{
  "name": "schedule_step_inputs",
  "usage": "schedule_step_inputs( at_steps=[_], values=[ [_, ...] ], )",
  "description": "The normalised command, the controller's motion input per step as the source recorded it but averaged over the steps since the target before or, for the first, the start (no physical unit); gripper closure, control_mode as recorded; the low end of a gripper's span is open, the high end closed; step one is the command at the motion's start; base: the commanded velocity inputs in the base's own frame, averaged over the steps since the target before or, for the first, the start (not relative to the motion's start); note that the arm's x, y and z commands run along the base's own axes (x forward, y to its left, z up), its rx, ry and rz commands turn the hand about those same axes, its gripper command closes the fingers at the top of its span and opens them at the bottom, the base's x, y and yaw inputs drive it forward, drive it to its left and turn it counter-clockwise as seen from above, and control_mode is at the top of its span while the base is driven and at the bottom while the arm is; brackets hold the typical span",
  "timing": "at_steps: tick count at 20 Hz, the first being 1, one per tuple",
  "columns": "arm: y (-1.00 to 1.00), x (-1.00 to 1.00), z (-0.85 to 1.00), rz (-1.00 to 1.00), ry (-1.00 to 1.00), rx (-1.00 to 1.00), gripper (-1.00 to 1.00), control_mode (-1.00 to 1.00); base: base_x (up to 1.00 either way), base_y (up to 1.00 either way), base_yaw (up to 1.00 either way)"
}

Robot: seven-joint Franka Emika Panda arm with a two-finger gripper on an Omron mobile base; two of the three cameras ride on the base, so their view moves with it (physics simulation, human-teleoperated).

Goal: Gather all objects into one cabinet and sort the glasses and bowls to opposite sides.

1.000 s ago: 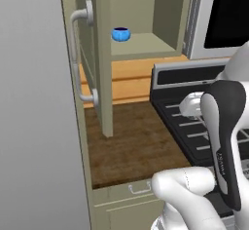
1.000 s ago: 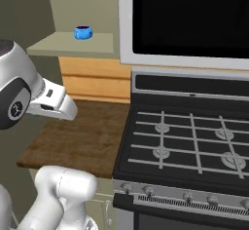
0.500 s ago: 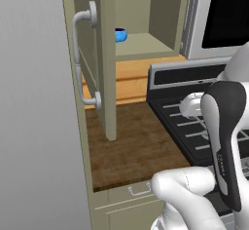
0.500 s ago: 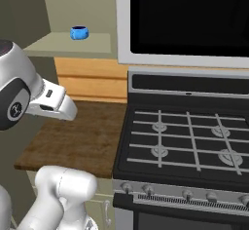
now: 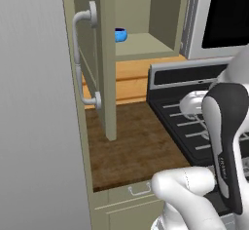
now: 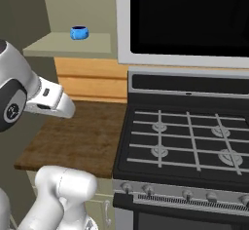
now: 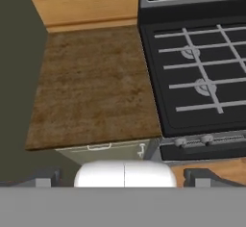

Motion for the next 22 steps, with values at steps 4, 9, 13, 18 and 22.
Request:
schedule_step_inputs(
  at_steps=[4, 9, 13, 18, 22],
  values=[
    [0.17, 0.0, 0.71, 0.0, -0.31, 0.0, -1.0, -1.0, 0.0, 0.0, 0.0],
    [0.19, 0.13, 0.63, 0.0, -0.34, 0.02, -1.0, -1.0, 0.0, 0.0, 0.0],
    [0.23, 0.27, 0.45, 0.01, -0.39, 0.04, -1.0, -1.0, 0.0, 0.0, 0.0],
    [0.13, 0.16, 0.45, 0.0, -0.42, 0.01, -1.0, -1.0, 0.0, 0.0, 0.0],
    [0.16, 0.48, 0.48, 0.0, -0.26, 0.01, -1.0, -1.0, 0.0, 0.0, 0.0]
  ],
)
